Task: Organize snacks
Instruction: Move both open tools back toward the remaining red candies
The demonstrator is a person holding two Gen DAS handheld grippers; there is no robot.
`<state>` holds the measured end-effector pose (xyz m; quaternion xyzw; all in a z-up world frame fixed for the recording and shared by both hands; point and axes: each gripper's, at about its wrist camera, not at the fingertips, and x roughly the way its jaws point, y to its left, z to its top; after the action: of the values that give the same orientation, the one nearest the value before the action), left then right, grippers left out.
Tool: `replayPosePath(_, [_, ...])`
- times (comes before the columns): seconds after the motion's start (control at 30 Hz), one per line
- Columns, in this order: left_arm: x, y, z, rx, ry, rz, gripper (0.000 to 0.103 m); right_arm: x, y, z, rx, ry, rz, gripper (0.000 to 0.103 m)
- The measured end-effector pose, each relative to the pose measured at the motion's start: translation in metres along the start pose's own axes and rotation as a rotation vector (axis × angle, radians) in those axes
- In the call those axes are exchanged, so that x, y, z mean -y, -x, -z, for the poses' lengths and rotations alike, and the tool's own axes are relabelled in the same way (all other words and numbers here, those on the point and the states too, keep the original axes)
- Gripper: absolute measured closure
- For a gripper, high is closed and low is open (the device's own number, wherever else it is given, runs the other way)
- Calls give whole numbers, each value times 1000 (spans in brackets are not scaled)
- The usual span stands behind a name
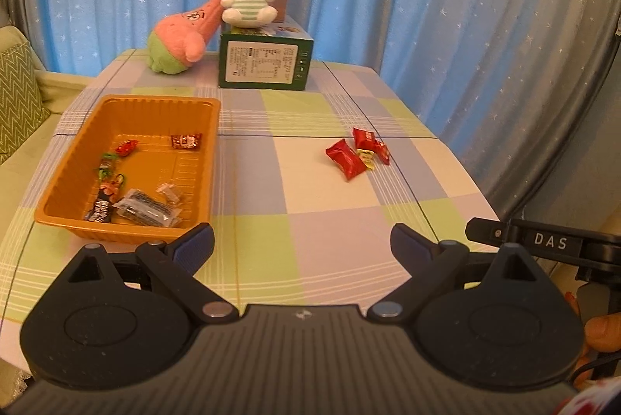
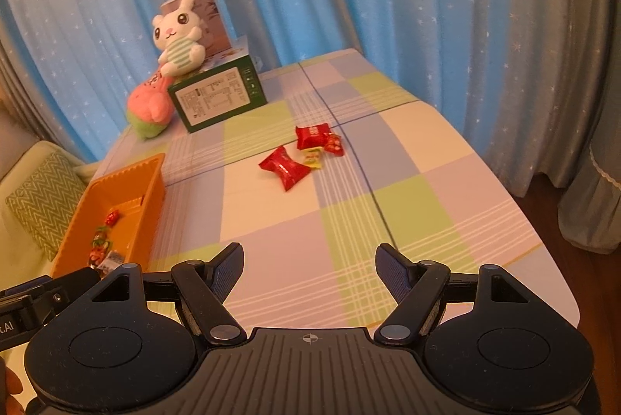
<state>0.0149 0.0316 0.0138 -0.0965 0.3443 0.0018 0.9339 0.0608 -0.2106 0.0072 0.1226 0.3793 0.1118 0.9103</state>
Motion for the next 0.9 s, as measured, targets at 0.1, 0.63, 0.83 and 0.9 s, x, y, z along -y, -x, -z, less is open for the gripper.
replayPosePath(0.1, [3,-4,-1,-5,3,13,7,4,-1,-1,-1,-7,5,28])
replayPosePath(0.63, [21,-34,-9,-37,-4,18,7,28,-20,-7,-13,-30,38,28])
replayPosePath(0.83, [29,-55,-15,-50,-6,15,7,38,-32,-12,-5,-33,33,28])
replayPosePath(0.9, [31,-64,-17,-53,-4,13,7,41,-38,-15,-3,-33,36,28])
